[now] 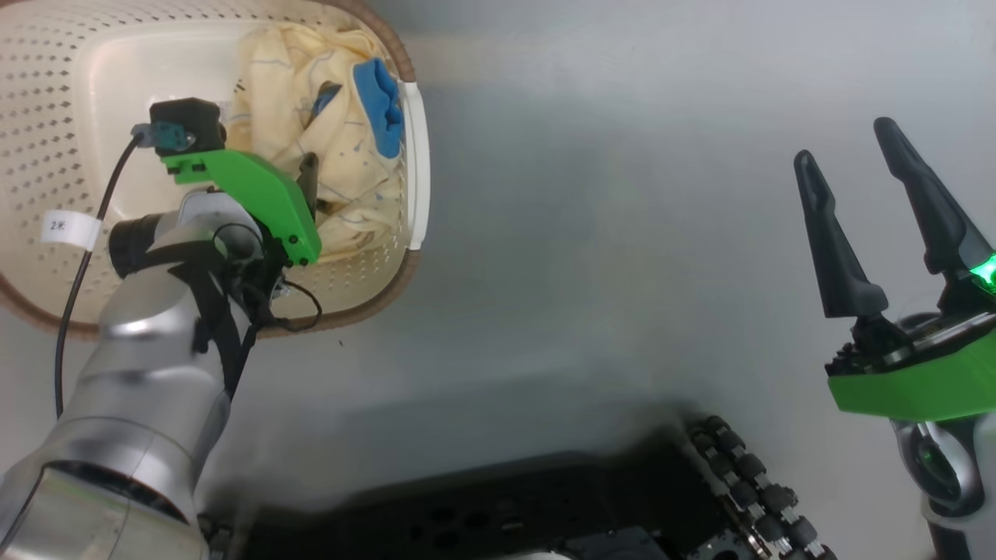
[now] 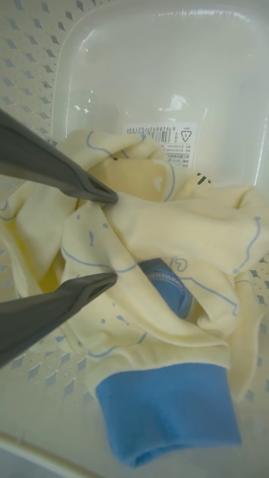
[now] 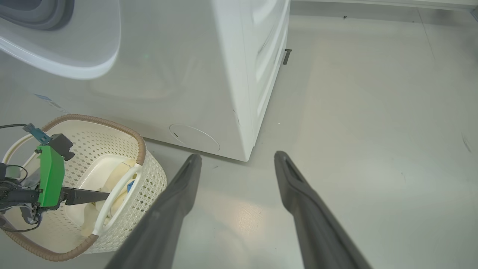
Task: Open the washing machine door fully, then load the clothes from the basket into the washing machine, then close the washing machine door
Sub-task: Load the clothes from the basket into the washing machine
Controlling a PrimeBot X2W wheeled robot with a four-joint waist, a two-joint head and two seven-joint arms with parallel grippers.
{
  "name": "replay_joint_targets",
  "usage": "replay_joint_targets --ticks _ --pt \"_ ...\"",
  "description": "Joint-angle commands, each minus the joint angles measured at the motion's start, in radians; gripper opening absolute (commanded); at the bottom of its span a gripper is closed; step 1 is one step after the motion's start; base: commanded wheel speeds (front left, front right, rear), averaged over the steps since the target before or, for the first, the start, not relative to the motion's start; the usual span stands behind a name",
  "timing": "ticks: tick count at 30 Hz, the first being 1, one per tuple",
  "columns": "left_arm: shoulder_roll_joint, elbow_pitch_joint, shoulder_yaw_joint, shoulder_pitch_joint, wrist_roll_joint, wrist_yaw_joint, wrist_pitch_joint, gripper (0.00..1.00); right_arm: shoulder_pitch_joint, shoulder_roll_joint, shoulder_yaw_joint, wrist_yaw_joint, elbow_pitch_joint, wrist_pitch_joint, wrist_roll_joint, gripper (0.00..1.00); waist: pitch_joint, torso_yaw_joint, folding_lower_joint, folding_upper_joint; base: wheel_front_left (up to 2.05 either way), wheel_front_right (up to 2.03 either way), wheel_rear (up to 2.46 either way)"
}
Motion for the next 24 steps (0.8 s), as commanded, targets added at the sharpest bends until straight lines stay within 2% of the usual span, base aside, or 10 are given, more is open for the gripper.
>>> replay_joint_targets --ticks 1,5,6,7,8,14,24 --pt "0.023 0.001 0.016 0.012 -0.006 0.004 -0.001 1.0 0.051 -0.01 0.009 0.0 -0.034 -0.007 0.006 1.0 0.019 -0.013 -0.0001 0.0 0.0 0.0 0.0" --pt "0.018 0.015 0.025 0.008 -0.018 0.028 0.0 1.0 0.06 -0.002 0.006 0.0 -0.033 -0.016 0.014 1.0 0.036 -0.029 -0.0001 0.0 0.0 0.0 0.0" --pt "0.017 0.016 0.024 0.01 -0.018 0.031 -0.005 0.5 0.061 0.001 0.006 0.0 -0.032 -0.019 0.016 1.0 0.036 -0.031 -0.0001 0.0 0.0 0.0 0.0" --pt "0.017 0.018 0.023 0.013 -0.018 0.033 -0.01 0.11 0.063 0.003 0.007 0.0 -0.03 -0.022 0.017 1.0 0.036 -0.033 -0.0001 0.0 0.0 0.0 0.0" --pt "0.016 0.02 0.023 0.016 -0.019 0.034 -0.013 0.0 0.065 0.005 0.006 0.0 -0.028 -0.024 0.017 1.0 0.034 -0.034 -0.0001 0.0 0.0 0.0 0.0" --pt "0.021 0.025 0.01 0.023 -0.007 0.058 -0.038 0.0 0.055 0.014 0.005 0.0 -0.012 -0.032 0.024 1.0 0.015 -0.036 -0.0001 0.0 0.0 0.0 0.0" --pt "0.015 0.027 -0.021 0.019 0.025 0.058 -0.157 0.0 0.025 0.018 0.007 0.0 0.025 -0.044 0.038 1.0 -0.062 -0.016 -0.0001 0.0 0.0 0.0 0.0"
